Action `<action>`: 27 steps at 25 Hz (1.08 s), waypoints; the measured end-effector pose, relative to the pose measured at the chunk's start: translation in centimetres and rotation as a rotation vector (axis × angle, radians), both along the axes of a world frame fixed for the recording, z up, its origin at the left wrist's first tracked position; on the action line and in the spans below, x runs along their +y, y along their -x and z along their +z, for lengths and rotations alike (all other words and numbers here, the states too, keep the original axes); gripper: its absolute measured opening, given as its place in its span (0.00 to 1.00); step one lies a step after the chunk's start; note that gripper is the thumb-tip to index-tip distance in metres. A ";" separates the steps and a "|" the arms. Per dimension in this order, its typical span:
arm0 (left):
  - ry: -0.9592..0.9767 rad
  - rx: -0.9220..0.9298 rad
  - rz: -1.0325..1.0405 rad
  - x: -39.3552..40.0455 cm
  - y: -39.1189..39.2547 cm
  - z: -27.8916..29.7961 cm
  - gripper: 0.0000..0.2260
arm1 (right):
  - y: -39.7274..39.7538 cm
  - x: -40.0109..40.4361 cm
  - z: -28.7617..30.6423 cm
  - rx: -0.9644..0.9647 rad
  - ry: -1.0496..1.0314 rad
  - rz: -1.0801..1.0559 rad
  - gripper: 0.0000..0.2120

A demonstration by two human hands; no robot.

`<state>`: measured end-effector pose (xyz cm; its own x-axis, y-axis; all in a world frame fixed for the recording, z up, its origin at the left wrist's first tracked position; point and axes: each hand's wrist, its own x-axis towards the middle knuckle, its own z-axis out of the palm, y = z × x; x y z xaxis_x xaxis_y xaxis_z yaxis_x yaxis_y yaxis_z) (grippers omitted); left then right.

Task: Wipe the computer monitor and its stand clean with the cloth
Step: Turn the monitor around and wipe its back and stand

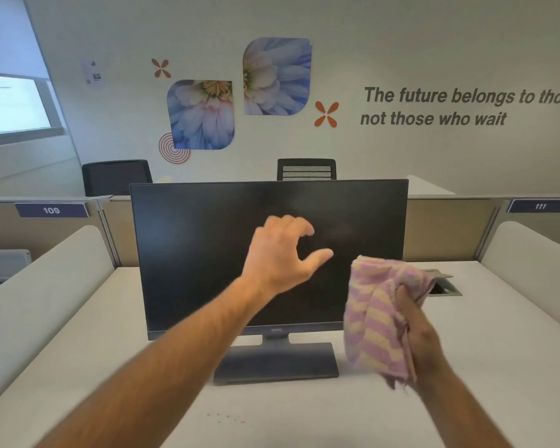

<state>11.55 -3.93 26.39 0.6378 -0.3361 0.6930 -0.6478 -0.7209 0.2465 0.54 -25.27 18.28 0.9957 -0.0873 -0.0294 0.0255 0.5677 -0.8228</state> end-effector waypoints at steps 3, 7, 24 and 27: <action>-0.138 -0.216 0.155 0.4 -2.7 4.1 0.26 | -2.5 -5.6 4.4 -0.115 0.160 -0.239 0.20; -0.268 -0.145 0.420 1.6 -5.6 7.0 0.33 | -6.7 -11.4 9.4 -0.118 0.390 -0.523 0.30; -0.445 -0.094 0.546 2.3 -5.6 6.9 0.26 | -13.3 -11.4 13.8 -0.116 0.640 -0.170 0.18; -0.458 -0.092 0.543 2.2 -5.5 7.0 0.24 | -12.6 -12.1 13.5 -0.130 0.606 -0.142 0.20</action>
